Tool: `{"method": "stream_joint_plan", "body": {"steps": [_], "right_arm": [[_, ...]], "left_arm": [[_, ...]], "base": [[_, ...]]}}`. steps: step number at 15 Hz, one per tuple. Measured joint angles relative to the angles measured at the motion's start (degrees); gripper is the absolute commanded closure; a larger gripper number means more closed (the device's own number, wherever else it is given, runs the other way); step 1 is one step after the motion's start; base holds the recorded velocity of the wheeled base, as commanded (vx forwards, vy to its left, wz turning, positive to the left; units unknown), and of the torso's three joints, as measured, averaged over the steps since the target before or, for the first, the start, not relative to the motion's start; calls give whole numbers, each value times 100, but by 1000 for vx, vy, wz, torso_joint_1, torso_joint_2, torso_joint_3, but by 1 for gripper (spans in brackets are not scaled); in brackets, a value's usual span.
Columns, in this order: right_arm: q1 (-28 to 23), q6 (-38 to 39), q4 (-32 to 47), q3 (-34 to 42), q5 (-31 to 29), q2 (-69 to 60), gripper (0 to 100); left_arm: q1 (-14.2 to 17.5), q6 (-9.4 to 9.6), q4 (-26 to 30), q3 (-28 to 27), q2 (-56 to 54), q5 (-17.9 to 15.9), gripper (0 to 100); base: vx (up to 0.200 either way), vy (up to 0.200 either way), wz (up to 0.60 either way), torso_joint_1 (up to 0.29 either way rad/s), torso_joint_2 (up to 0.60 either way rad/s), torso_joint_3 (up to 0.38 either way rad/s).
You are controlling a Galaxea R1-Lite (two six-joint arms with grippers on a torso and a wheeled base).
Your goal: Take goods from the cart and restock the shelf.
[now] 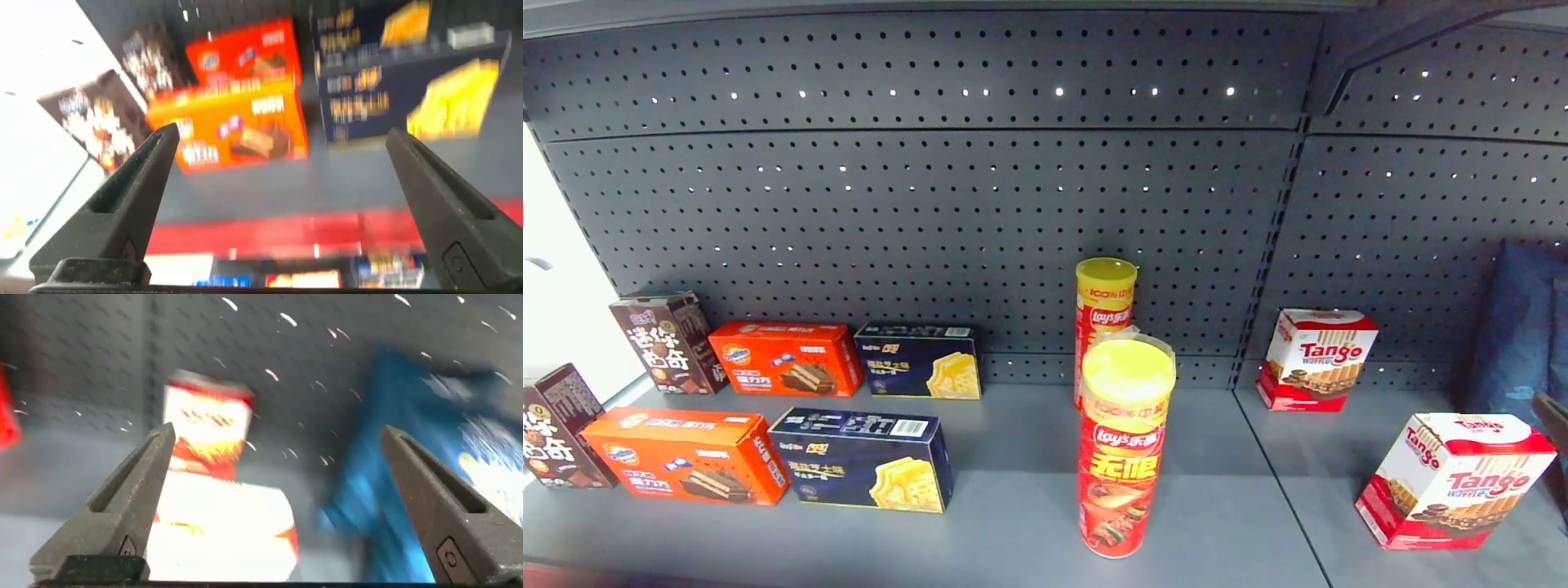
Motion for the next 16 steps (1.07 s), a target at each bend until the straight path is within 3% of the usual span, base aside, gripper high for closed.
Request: {"method": "stream_joint_plan", "body": {"steps": [3,6,8,10,12,14,16], "right_arm": [[-55,55,603,734,-438,-1095,0],[-24,148,2376,946,-463,-2420,0],[20,477,3078,981,-402,-3327,0],[59,1407,3734,1001,180,-3795,0],[78,1592,3894,1012,827,-3969,0],[89,1431,4226,1013,1414,-4055,0],[87,1562,4245,1013,1441,-4091,0]], "left_arm": [[1,-48,995,16,-1046,5,0],[1,-124,981,167,-1496,5,0],[1,-134,556,374,-1607,2,0],[-2,-127,77,669,-1658,0,0],[0,-101,104,759,-1679,-35,0],[4,-83,229,780,-1690,-369,0],[1,-67,389,788,-1692,-813,0]], "base": [[0,0,0,0,0,0],[0,0,0,0,0,0],[0,0,0,0,0,0],[0,0,0,0,0,0],[0,0,0,0,0,0],[0,0,0,0,0,0],[0,0,0,0,0,0]]}}
